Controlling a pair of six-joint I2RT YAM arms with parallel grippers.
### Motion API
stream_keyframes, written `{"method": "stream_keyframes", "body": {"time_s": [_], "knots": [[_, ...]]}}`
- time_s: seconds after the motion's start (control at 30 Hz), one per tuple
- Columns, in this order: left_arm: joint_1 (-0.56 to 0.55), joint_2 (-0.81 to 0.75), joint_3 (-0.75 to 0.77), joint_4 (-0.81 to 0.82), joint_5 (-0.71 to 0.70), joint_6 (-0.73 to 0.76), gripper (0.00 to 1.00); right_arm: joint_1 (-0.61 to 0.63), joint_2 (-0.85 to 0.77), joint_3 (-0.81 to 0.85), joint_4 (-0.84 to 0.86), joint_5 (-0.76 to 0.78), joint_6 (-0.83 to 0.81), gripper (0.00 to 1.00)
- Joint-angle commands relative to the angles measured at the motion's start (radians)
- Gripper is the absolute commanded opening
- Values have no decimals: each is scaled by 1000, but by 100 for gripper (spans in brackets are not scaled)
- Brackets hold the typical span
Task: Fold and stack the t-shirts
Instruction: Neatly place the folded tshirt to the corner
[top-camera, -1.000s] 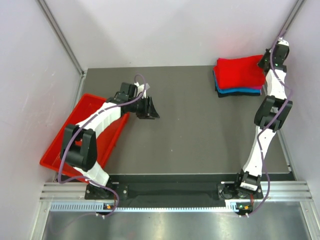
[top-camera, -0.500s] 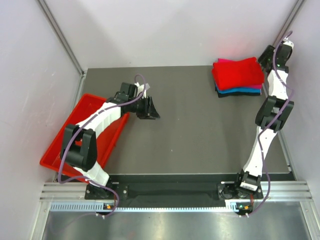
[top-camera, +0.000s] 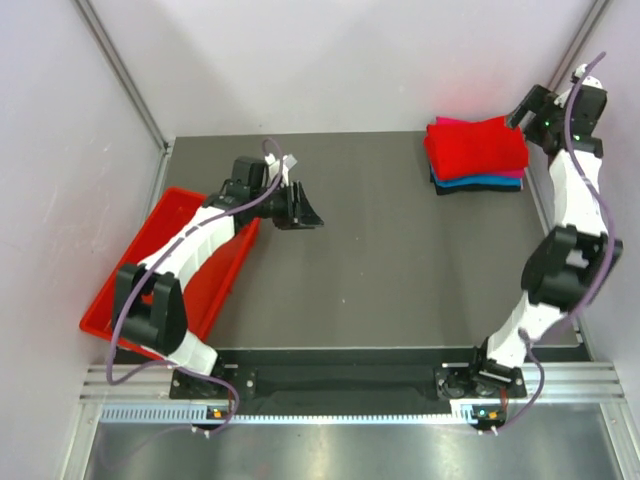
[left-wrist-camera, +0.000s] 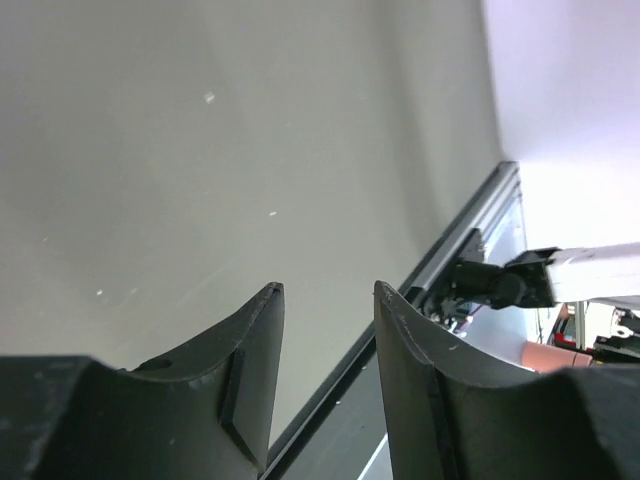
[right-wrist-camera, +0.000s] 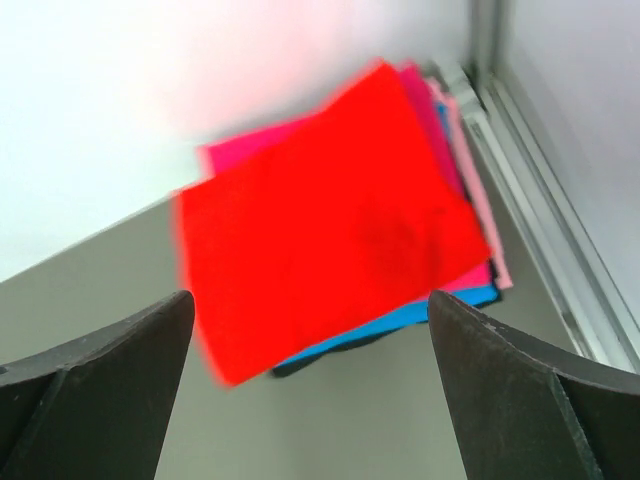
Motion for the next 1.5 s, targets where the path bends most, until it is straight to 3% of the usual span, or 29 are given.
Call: {"method": "stream_keyframes", "body": {"time_s": [0.0,0.23,0.33,0.4,0.63,0.73,0.77,0.83,0.87,1.47], "knots": [[0,-90,45,71,45,-33,47,53,-215,-125,-26,-69,-26,100],[6,-166,62,52,86,-59,47,218,-557,-423,-115,-40,-17,100],[8,-221,49,69,72,-60,49,275,-710,-560,-124,-129,20,100],[10,-251,42,71,69,-62,50,307,-831,-647,-158,-107,43,100],[10,-429,-85,167,25,-89,53,308,-1132,-847,-161,-317,46,100],[10,-510,-130,190,-27,-97,59,308,-1249,-884,-164,-324,52,100],[10,-530,-142,200,-49,-102,62,308,-1264,-884,-172,-311,46,100],[10,-576,-152,172,-90,-91,94,308,-1290,-878,-191,-302,31,100],[10,-588,-152,163,-104,-85,99,308,-1304,-868,-199,-292,31,100],[10,-680,-112,88,-181,-16,99,308,-1321,-833,-196,-271,103,100]]}}
